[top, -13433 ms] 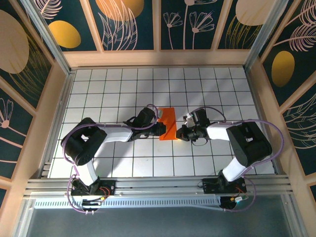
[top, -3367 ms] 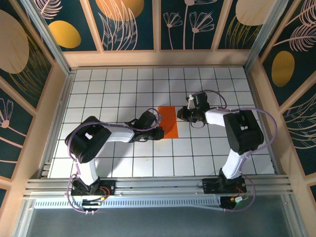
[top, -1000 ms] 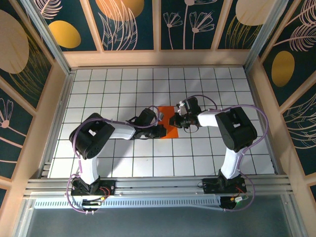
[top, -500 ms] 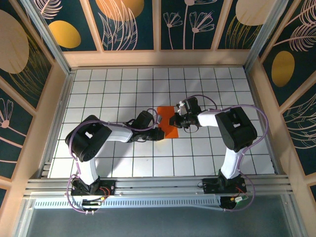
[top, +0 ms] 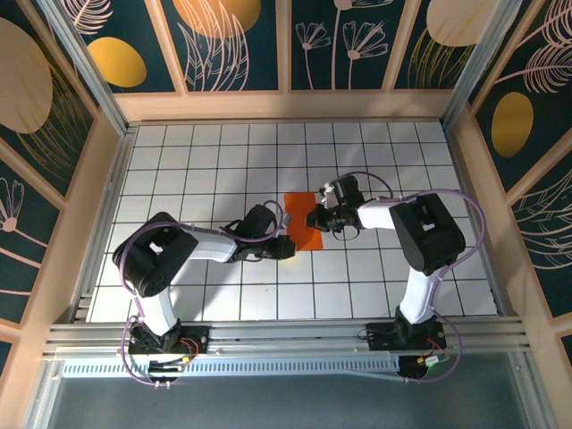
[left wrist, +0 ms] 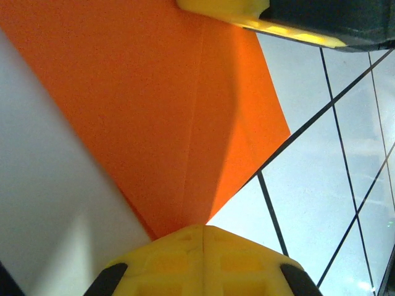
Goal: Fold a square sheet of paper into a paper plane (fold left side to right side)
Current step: Fold the triangle a second time at the center of the table, then turn over the paper at the center of the table.
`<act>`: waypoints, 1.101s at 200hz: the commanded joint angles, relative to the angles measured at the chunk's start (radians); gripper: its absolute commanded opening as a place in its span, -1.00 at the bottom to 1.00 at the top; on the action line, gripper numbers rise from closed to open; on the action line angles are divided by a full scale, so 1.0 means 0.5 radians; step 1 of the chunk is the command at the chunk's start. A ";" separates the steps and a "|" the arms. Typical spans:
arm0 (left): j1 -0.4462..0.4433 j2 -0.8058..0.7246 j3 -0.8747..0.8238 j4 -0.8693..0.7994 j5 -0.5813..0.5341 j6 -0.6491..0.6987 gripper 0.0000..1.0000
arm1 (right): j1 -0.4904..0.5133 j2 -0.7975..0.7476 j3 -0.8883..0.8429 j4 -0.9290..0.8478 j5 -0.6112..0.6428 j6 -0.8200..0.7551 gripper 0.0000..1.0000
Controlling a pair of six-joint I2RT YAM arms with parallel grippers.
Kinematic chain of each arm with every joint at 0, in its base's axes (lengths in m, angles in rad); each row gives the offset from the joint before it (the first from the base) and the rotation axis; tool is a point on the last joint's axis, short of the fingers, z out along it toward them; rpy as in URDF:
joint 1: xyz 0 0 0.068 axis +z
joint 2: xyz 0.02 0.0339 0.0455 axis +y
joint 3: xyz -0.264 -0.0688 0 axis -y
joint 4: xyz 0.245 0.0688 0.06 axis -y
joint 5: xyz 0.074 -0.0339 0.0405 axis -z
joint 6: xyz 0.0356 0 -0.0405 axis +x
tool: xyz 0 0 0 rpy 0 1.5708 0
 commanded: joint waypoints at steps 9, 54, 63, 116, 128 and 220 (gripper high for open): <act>-0.018 -0.071 -0.089 -0.150 -0.036 -0.030 -0.97 | -0.027 0.059 -0.018 -0.189 0.139 -0.051 -1.00; 0.049 -0.334 -0.106 -0.090 -0.127 -0.168 -0.90 | -0.028 -0.104 -0.008 -0.023 -0.016 0.024 -0.94; 0.086 -0.381 -0.125 -0.052 -0.122 -0.207 -0.85 | -0.029 -0.156 -0.007 0.008 -0.023 0.033 -0.80; 0.232 -0.393 -0.109 0.094 -0.088 -0.280 -0.29 | -0.074 -0.521 -0.139 0.096 0.229 -0.002 0.20; 0.251 -0.339 -0.083 0.129 -0.078 -0.294 -0.22 | -0.104 -0.596 -0.201 0.099 0.290 -0.012 0.38; 0.257 0.136 0.236 0.198 -0.003 -0.222 -0.21 | -0.231 -0.894 -0.515 0.082 0.295 -0.083 0.65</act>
